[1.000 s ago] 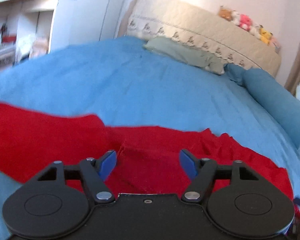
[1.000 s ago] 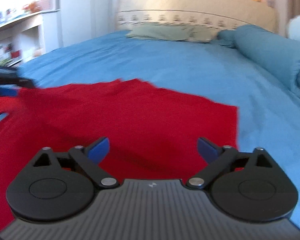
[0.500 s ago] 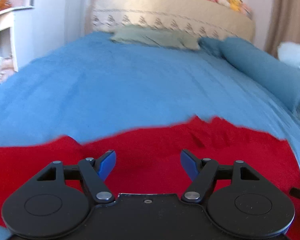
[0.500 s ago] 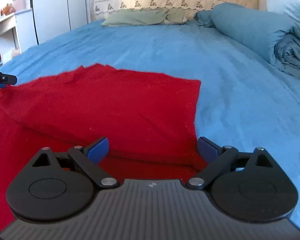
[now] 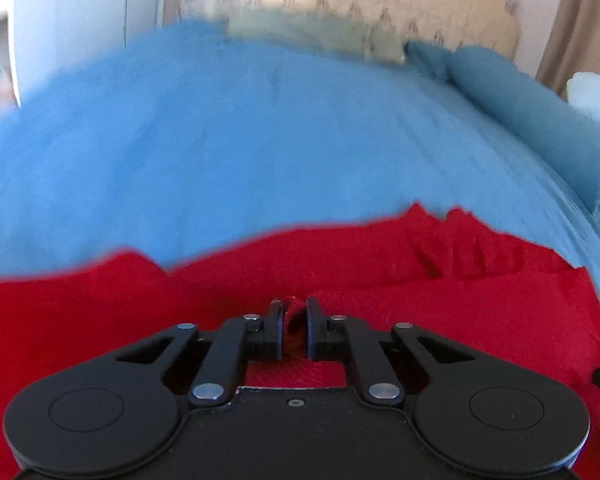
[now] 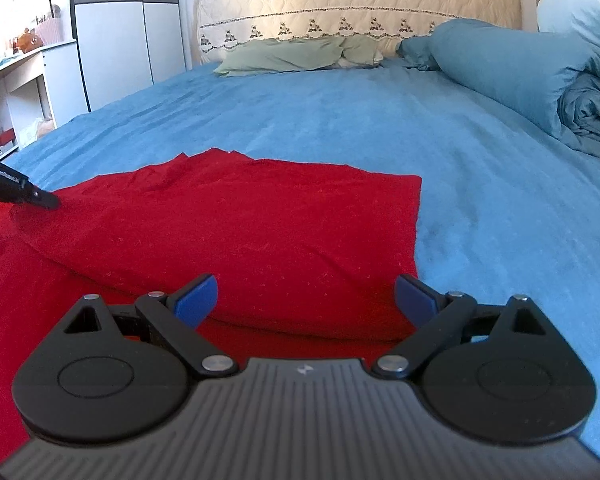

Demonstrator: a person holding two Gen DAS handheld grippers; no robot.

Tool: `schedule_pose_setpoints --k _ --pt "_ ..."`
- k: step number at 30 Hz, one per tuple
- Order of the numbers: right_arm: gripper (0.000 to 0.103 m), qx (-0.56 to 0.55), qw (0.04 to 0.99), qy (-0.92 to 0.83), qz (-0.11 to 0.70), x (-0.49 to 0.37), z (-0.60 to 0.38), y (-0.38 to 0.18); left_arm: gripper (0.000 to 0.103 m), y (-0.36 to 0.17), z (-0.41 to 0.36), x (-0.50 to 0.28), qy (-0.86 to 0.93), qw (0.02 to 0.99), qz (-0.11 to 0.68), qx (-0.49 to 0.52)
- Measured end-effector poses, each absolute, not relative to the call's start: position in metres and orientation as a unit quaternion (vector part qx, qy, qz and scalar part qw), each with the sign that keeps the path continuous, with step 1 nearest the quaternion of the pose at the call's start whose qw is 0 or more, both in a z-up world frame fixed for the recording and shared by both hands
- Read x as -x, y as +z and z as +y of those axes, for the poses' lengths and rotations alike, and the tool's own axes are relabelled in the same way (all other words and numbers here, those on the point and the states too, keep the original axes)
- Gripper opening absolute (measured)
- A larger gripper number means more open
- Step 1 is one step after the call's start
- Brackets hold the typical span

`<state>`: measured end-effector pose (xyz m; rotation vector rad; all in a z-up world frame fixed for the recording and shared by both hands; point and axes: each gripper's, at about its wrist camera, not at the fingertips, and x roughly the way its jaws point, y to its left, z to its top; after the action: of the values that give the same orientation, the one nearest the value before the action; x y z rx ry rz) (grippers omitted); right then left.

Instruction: Fold small clothes

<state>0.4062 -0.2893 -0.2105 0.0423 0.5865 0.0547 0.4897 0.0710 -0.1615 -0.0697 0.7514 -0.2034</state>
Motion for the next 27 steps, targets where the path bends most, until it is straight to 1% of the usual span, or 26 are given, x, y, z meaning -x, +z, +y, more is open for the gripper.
schedule_pose_setpoints --k 2,3,4,5,6,7,8,11,14,16,20,23,27 --pt "0.103 -0.024 0.957 0.028 0.288 -0.406 -0.290 -0.211 0.011 -0.153 0.063 -0.469 -0.094 0.945 0.312 0.001" --pt "0.103 -0.024 0.957 0.029 0.288 -0.406 -0.290 -0.211 0.019 -0.151 0.057 -0.462 -0.082 0.953 0.291 -0.024" --pt "0.103 -0.024 0.957 0.030 0.288 -0.406 -0.289 -0.211 0.037 -0.153 0.052 -0.457 -0.060 0.957 0.277 -0.055" --pt "0.103 -0.022 0.956 0.031 0.290 -0.407 -0.289 -0.211 0.052 -0.157 0.047 -0.456 -0.034 0.957 0.274 -0.085" --pt "0.103 -0.020 0.956 0.031 0.290 -0.407 -0.288 -0.211 0.078 -0.165 0.043 -0.460 0.009 0.952 0.284 -0.115" --pt "0.103 -0.018 0.956 0.030 0.291 -0.407 -0.287 -0.211 0.080 -0.170 0.043 -0.463 0.043 0.945 0.297 -0.129" --pt "0.103 -0.016 0.956 0.030 0.290 -0.407 -0.287 -0.210 0.080 -0.172 0.046 -0.463 0.061 0.942 0.305 -0.128" --pt "0.103 -0.011 0.959 0.035 0.281 -0.406 -0.286 -0.206 0.080 -0.164 0.055 -0.450 0.004 0.953 0.294 -0.071" --pt "0.103 0.000 0.960 0.046 0.278 -0.410 -0.280 -0.205 0.092 -0.160 0.051 -0.450 -0.114 0.946 0.305 -0.010" --pt "0.103 0.006 0.957 0.054 0.286 -0.415 -0.276 -0.207 0.092 -0.167 0.048 -0.463 -0.144 0.933 0.328 0.021" --pt "0.103 0.003 0.949 0.052 0.311 -0.422 -0.277 -0.217 0.092 -0.189 0.054 -0.488 -0.127 0.917 0.374 0.057" --pt "0.103 -0.007 0.947 0.057 0.316 -0.421 -0.285 -0.218 0.092 -0.195 0.066 -0.491 -0.128 0.917 0.369 0.079" --pt "0.103 0.005 0.946 0.060 0.318 -0.419 -0.283 -0.217 0.092 -0.177 0.076 -0.483 -0.116 0.917 0.366 0.110"
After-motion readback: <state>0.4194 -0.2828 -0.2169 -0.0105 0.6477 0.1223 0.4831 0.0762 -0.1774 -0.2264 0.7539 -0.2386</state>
